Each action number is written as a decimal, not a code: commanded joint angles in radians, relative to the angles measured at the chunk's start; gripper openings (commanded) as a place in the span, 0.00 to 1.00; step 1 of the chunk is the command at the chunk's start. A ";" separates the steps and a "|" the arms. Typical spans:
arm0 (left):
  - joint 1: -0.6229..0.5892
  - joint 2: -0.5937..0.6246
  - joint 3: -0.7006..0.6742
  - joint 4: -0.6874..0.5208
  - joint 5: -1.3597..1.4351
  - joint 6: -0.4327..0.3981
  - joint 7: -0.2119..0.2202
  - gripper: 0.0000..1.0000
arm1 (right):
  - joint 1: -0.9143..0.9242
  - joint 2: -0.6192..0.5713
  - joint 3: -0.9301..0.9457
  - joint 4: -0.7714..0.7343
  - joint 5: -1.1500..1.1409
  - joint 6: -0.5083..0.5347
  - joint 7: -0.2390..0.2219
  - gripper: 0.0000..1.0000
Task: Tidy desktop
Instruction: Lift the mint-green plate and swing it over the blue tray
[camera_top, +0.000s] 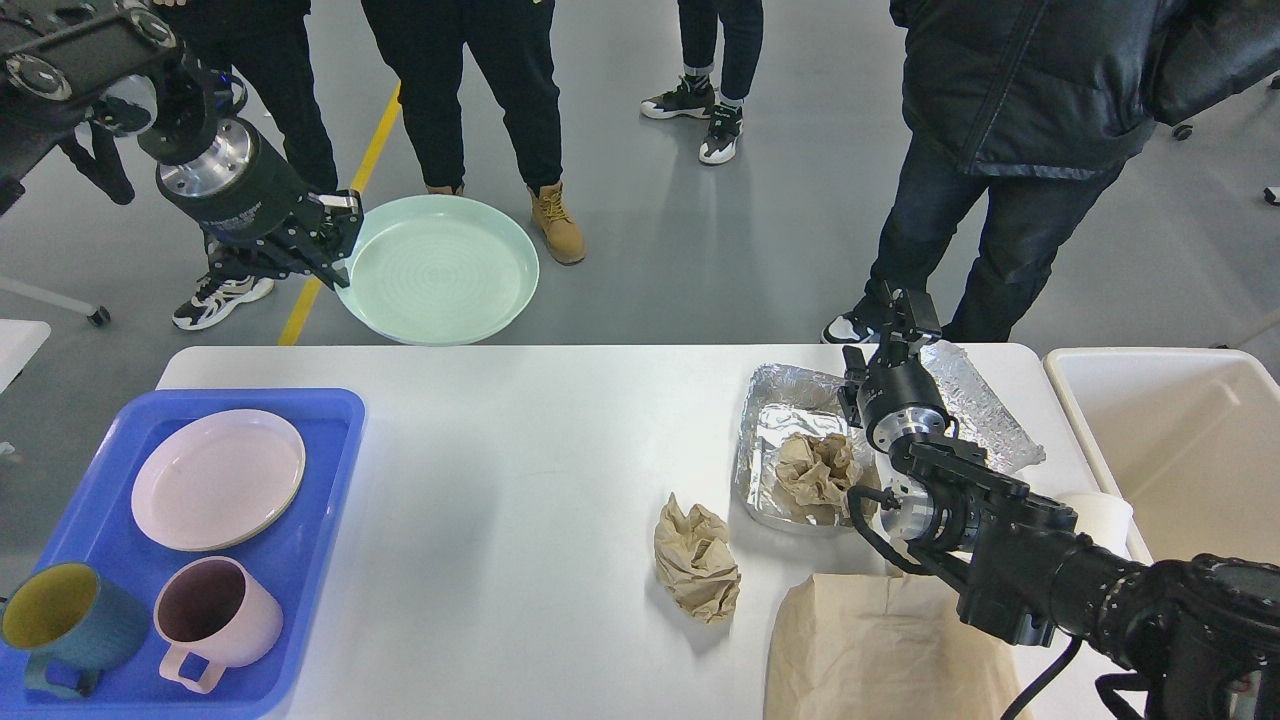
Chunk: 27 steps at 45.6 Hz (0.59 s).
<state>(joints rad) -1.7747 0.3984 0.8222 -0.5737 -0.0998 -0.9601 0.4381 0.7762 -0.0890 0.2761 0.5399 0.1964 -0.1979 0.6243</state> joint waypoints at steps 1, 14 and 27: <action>-0.034 0.008 0.003 0.000 0.000 0.000 0.001 0.00 | 0.000 0.000 0.000 0.000 0.000 0.000 0.000 1.00; 0.033 0.103 -0.003 0.009 -0.005 0.000 -0.005 0.00 | 0.000 0.000 0.000 0.000 0.000 0.000 0.000 1.00; 0.228 0.234 -0.003 0.023 -0.005 0.000 -0.012 0.00 | 0.000 0.000 0.000 0.000 0.000 0.000 0.000 1.00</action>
<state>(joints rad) -1.6206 0.5901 0.8193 -0.5556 -0.1043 -0.9598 0.4282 0.7762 -0.0890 0.2761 0.5400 0.1964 -0.1979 0.6243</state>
